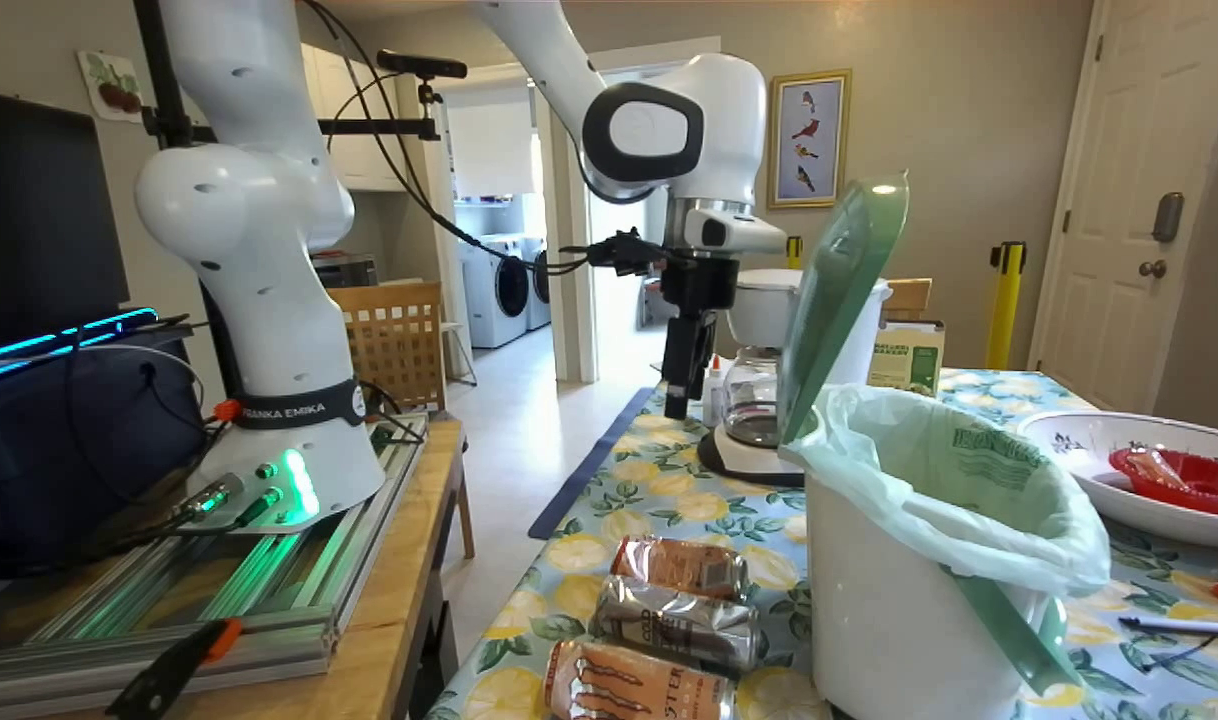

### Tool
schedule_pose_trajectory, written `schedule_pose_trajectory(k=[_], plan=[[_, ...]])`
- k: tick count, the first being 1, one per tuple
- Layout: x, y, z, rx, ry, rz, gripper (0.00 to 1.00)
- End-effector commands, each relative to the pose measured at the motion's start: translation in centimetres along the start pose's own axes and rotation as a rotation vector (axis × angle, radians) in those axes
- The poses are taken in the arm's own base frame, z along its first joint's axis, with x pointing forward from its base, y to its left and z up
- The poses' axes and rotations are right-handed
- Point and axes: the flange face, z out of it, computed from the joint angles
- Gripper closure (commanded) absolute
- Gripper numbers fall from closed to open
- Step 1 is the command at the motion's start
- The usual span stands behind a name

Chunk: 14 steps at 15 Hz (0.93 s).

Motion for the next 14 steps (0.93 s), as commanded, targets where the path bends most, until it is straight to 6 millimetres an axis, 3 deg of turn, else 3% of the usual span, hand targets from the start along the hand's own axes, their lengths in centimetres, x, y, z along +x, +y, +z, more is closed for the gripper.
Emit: schedule_pose_trajectory(k=[1, 7, 14], plan=[[1.0, -1.5, 2.2, -0.046, -0.035, -0.041, 0.00], [1.5, -4.3, 6.2, -0.108, -0.093, -0.091, 0.00], [2.9, -5.3, 9.4, -0.170, -0.096, -0.119, 0.00]])
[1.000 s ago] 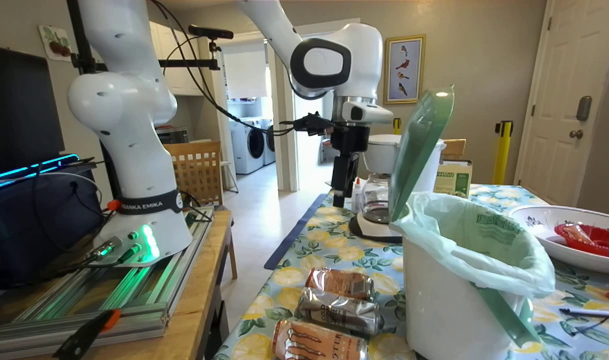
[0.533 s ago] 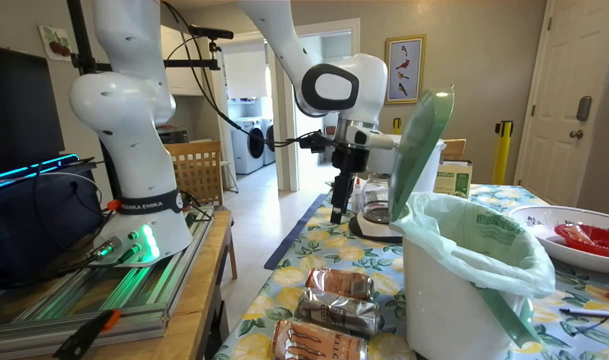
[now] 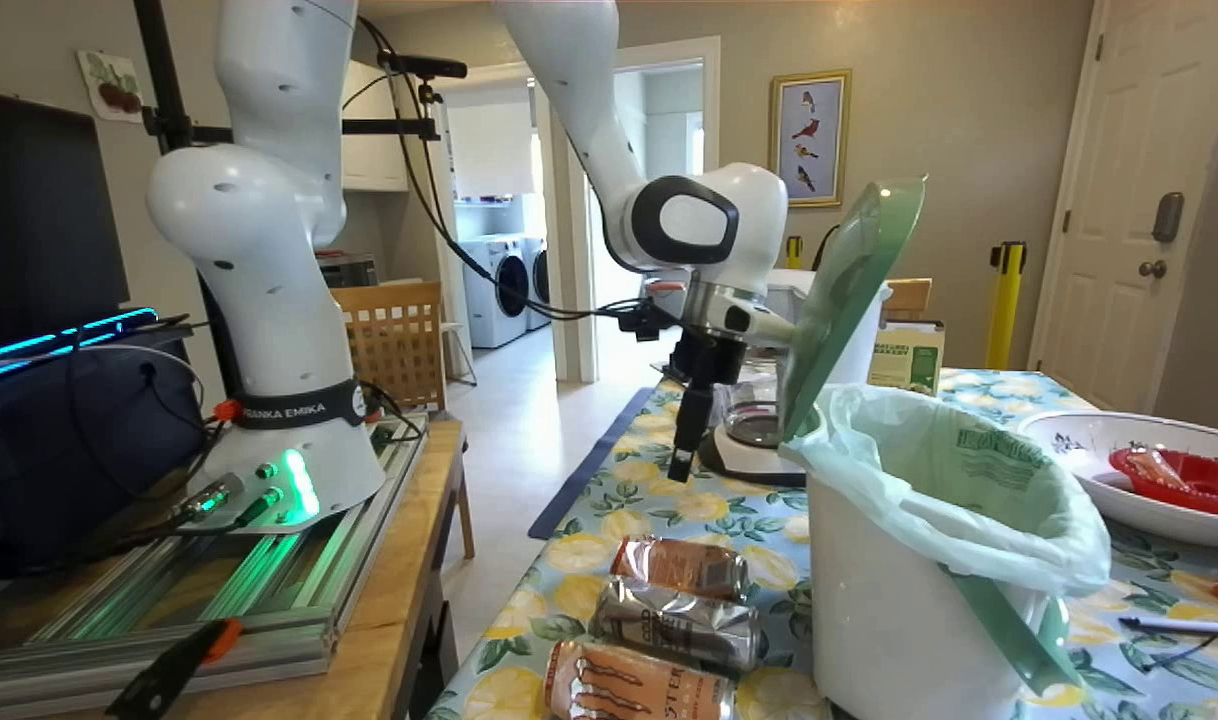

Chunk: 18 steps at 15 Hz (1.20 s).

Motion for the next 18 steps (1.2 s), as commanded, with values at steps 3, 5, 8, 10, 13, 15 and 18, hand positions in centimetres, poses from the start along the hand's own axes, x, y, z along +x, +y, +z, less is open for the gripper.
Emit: schedule_pose_trajectory(k=[3, 5, 8, 10, 13, 15, 18], plan=[[2.2, -0.6, 1.6, -0.044, 0.032, -0.010, 0.00], [2.5, -0.8, 1.9, -0.036, 0.050, -0.017, 0.00], [2.4, -1.3, 2.0, -0.024, 0.040, -0.012, 0.00], [2.4, -1.5, 2.2, -0.026, 0.024, -0.007, 0.00], [2.3, -1.8, 2.7, -0.047, 0.016, -0.010, 0.00], [2.1, -1.9, 3.2, -0.064, 0.004, -0.016, 0.00], [1.7, -2.0, 4.1, -0.095, -0.007, -0.017, 0.00]])
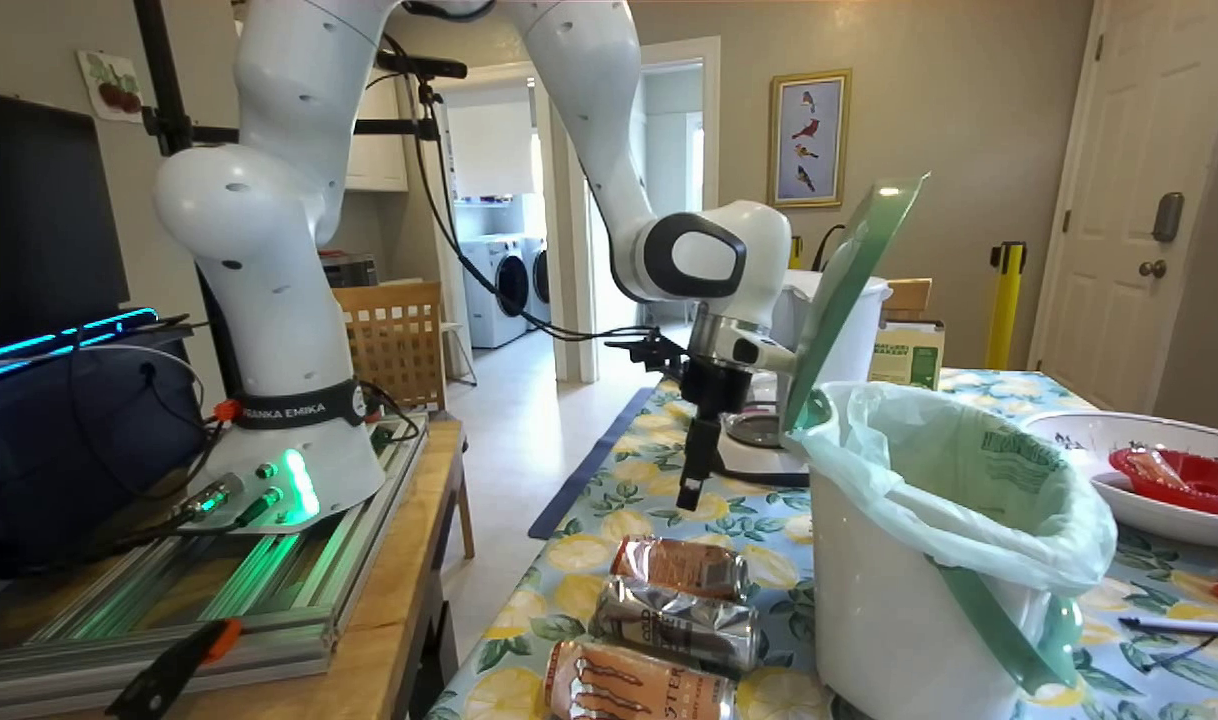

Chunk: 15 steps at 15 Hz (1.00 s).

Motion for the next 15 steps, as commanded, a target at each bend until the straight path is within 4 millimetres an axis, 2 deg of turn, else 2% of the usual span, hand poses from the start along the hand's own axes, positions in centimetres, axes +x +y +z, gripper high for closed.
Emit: schedule_pose_trajectory(k=[1, 13, 15], plan=[[0.2, -0.4, 1.0, -0.062, -0.007, 0.009, 0.00], [0.4, -1.7, 3.4, -0.190, 0.030, 0.012, 0.00], [0.5, -1.9, 3.7, -0.205, 0.024, 0.009, 0.21]])
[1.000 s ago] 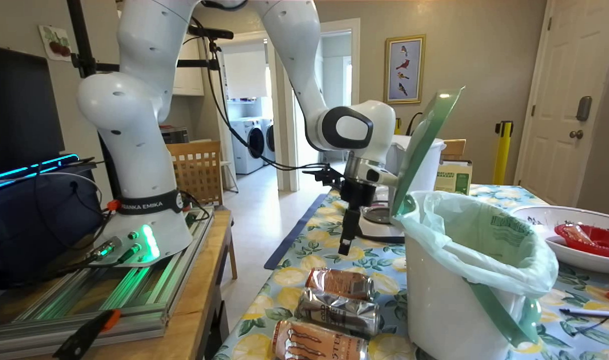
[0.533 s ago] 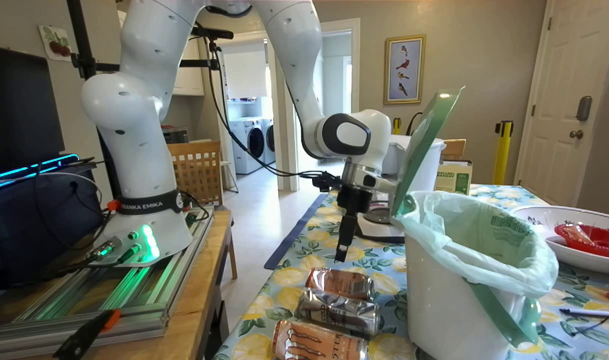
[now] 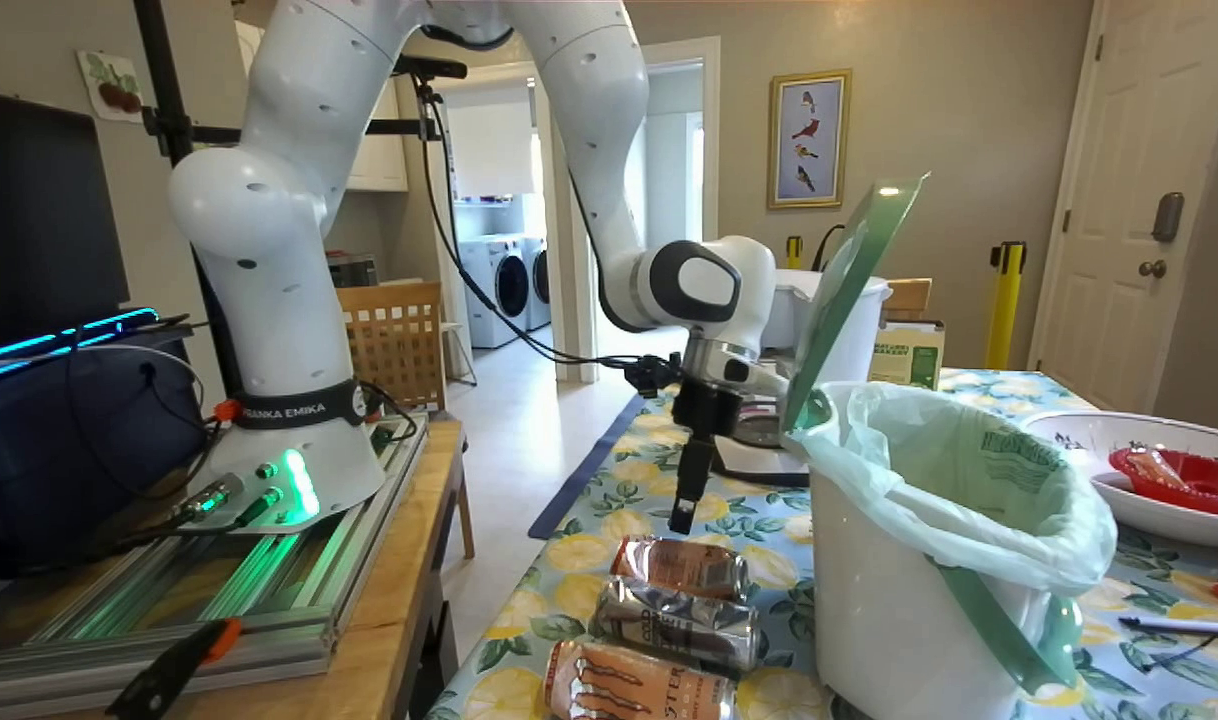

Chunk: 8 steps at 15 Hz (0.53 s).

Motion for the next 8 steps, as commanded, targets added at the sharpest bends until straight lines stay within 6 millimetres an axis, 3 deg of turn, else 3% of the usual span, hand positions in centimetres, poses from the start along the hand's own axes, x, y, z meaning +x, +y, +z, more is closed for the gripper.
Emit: schedule_pose_trajectory(k=[1, 6, 7, 8], plan=[[0.73, -0.73, 0.62, -0.051, 0.008, 0.001, 0.34], [0.77, -1.07, 1.11, -0.062, 0.003, -0.005, 0.71], [0.73, -1.10, 1.19, -0.063, 0.002, -0.004, 0.27], [0.74, -1.10, 1.25, -0.065, 0.001, -0.004, 0.31]])
